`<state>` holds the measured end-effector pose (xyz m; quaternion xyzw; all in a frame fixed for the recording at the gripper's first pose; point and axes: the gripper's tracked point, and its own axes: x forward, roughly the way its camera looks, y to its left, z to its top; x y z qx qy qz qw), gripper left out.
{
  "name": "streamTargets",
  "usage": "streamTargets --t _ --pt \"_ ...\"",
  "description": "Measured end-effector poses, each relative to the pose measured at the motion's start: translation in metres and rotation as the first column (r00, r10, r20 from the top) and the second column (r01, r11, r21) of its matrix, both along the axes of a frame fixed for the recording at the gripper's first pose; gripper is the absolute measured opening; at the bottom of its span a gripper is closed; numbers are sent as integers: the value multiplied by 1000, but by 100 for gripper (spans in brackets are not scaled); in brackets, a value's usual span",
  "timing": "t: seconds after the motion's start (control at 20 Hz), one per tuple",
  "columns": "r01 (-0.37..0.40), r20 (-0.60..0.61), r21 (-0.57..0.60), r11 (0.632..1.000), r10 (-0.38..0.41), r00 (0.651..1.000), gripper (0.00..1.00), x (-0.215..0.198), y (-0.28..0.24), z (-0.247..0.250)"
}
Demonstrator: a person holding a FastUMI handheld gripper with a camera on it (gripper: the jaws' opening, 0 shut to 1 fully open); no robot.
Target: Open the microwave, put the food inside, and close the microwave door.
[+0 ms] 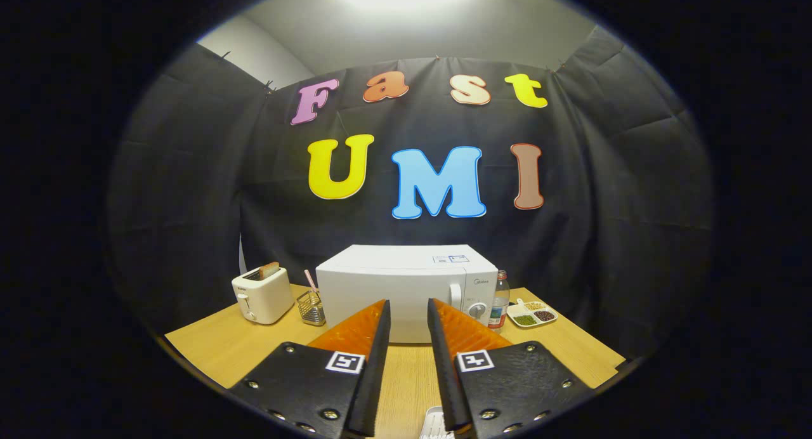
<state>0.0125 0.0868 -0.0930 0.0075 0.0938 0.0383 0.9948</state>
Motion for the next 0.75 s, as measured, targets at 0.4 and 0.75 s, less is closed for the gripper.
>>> streamTargets --t 0.4,0.75 --pt "-14 38 18 1000 14 999 97 -20 -11 16" --pt "-36 69 -8 999 37 997 98 -23 -8 25"
